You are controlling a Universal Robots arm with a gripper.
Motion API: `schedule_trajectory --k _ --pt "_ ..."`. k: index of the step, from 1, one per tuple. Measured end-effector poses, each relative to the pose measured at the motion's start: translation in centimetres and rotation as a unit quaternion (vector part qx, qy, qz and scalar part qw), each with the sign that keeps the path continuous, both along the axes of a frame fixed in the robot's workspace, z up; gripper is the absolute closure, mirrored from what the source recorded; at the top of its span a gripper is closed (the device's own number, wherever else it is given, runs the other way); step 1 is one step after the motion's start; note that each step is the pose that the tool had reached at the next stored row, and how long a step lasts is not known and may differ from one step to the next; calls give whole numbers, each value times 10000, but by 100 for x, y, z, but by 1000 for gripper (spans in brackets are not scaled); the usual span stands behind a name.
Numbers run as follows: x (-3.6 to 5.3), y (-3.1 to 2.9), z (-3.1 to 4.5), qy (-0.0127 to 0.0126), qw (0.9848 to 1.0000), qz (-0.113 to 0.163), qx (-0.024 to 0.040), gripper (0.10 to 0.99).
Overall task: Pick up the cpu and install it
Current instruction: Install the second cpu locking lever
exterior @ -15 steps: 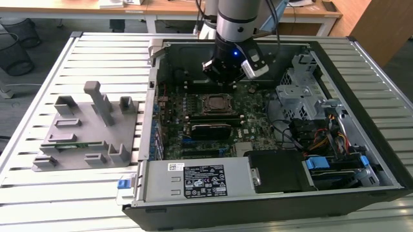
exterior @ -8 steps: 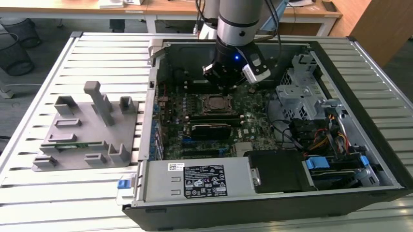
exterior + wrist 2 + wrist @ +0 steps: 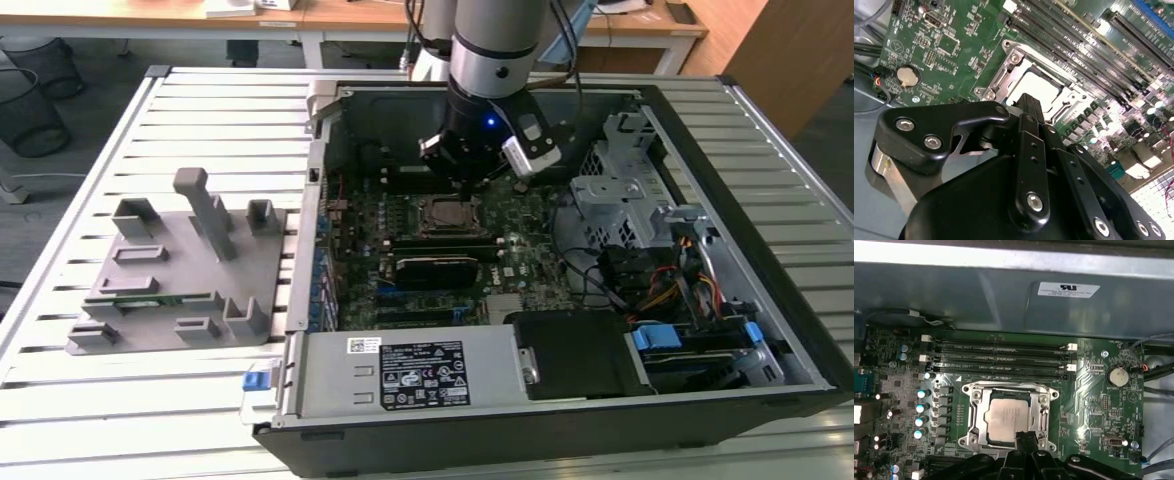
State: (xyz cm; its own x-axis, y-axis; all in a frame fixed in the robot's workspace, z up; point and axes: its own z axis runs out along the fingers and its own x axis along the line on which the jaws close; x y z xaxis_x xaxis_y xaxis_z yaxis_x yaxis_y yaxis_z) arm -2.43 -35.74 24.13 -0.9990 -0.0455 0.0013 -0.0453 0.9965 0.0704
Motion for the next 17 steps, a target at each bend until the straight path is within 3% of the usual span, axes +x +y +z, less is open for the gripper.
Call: schedule_trajectory --k 11,17 --pt "0 -162 -5 0 10000 0 1 980" --pt "0 -181 -40 5 10000 9 0 980"
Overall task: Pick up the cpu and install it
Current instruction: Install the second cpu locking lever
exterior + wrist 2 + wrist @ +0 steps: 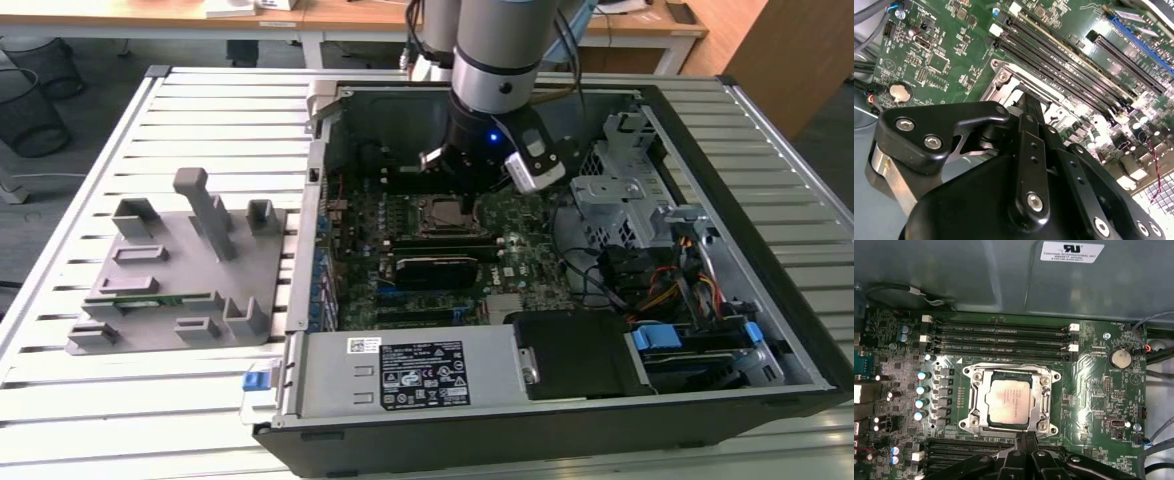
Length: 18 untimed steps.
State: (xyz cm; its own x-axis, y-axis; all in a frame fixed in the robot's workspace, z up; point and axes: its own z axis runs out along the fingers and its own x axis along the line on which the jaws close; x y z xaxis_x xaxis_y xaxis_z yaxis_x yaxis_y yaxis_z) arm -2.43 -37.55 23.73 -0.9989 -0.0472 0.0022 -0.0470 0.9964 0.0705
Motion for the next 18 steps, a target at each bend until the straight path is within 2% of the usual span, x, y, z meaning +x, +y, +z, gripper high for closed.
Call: schedule_trajectory --k 8,13,18 --pt "-6 -88 -28 1 10000 32 1 980" --pt "-104 -104 -29 1 10000 32 0 980" --pt "-115 -151 -30 1 10000 32 0 980"
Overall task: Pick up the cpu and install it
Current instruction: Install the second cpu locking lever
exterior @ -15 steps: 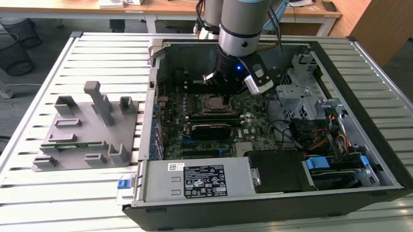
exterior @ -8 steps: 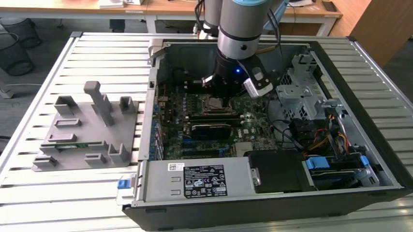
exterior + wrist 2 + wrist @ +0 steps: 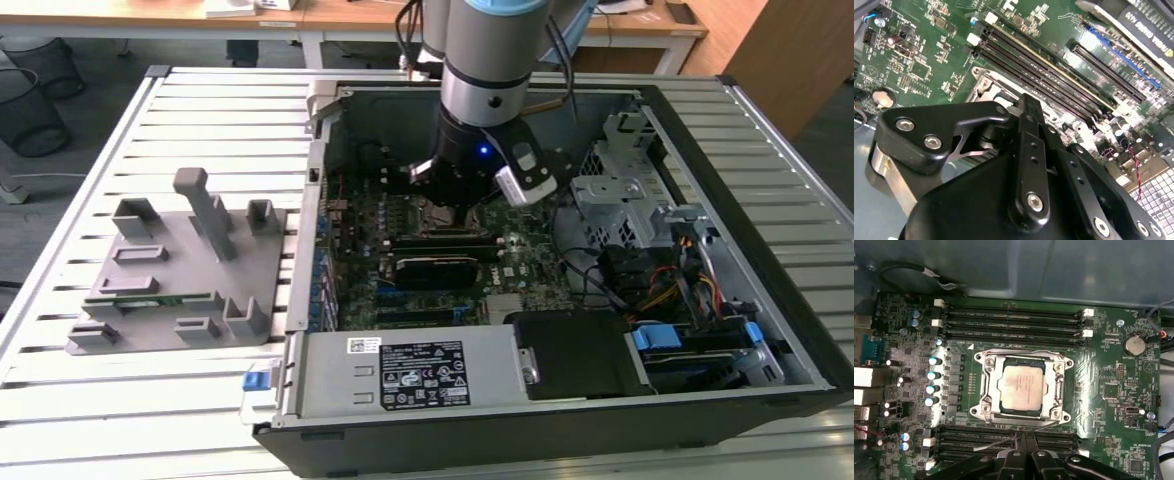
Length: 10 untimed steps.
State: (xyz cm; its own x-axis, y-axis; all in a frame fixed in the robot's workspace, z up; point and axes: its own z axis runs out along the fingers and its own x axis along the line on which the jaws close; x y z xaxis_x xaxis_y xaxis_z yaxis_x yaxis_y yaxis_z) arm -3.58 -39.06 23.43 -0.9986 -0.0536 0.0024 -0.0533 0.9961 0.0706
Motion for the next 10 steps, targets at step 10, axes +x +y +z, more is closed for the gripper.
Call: schedule_trajectory --k 10 --pt "-171 -13 -17 0 10000 3 0 980"
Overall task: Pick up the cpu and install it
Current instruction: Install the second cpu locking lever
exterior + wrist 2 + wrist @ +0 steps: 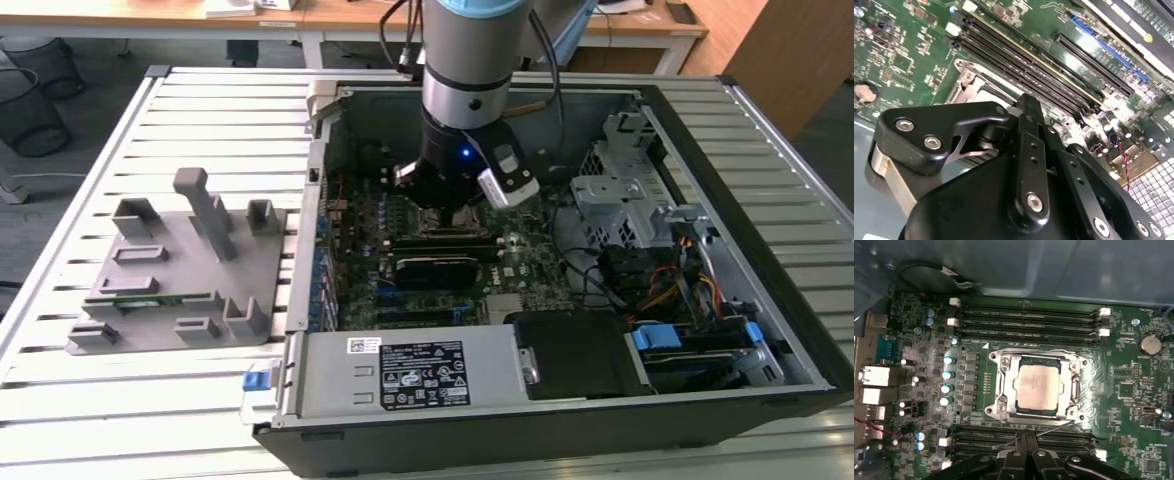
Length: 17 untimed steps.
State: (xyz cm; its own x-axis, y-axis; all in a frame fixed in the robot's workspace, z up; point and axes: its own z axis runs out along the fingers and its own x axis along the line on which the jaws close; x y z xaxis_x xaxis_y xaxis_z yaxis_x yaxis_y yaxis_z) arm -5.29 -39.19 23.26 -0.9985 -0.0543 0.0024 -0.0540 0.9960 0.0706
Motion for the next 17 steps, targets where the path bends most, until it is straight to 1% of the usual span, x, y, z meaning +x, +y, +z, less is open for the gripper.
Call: schedule_trajectory --k 2,13,14,15,17 --pt "-17 0 -21 0 10000 5 0 980" --pt "-20 0 -213 13 10000 29 7 980" --pt "-20 -2 -215 12 10000 29 24 980" --pt "-20 -5 -216 12 10000 30 69 980" --pt "-23 -15 -217 11 9998 29 215 980"
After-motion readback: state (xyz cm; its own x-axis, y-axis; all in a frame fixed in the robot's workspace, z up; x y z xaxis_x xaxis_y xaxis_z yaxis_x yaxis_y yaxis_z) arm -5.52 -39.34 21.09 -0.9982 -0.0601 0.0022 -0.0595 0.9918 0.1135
